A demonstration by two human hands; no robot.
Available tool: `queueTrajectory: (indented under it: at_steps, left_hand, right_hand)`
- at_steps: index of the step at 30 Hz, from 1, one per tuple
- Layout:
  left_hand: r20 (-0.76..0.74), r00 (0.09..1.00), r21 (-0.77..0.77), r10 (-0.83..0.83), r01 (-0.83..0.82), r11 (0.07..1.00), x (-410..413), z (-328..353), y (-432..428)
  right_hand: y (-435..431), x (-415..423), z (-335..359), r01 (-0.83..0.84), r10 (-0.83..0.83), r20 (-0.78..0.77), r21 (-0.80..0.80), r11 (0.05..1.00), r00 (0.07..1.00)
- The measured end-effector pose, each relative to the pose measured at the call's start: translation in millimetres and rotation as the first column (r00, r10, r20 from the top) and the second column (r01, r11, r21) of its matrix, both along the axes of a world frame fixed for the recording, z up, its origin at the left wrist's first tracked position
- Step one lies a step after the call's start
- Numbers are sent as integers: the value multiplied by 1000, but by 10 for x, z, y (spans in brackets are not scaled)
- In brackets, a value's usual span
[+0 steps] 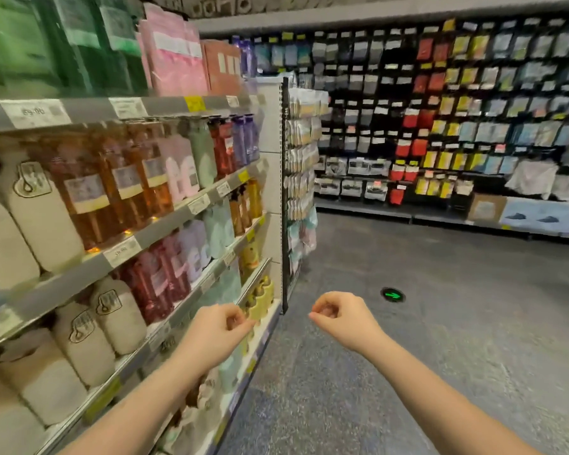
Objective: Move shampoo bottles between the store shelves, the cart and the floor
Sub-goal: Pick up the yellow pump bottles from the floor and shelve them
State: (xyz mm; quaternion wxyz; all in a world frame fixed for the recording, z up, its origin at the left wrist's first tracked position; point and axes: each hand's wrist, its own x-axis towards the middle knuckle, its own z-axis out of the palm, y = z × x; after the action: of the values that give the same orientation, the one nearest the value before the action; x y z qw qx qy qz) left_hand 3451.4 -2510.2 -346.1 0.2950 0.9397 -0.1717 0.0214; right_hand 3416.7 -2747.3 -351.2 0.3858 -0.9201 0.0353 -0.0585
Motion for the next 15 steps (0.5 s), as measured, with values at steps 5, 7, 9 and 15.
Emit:
queueTrajectory:
  at_steps: [5,7,9,15]
  left_hand:
    - [-41,998,-59,51,-53,997,1502,-246,-308]
    - [-55,996,-25,69,-71,997,2014,-303,-405]
    - [-59,995,9,83,-83,997,2536,-384,-517]
    - [-93,979,14,181,-180,983,3726,-516,-738]
  right_hand:
    - [-412,1669,-230,-65,63,-44,-25,998,997]
    - [-532,2275,-240,-79,77,-66,-26,997,995]
    - [-640,2887,-267,-117,112,-92,-51,992,989]
    - [-897,4417,-377,-215,200,-176,-69,974,964]
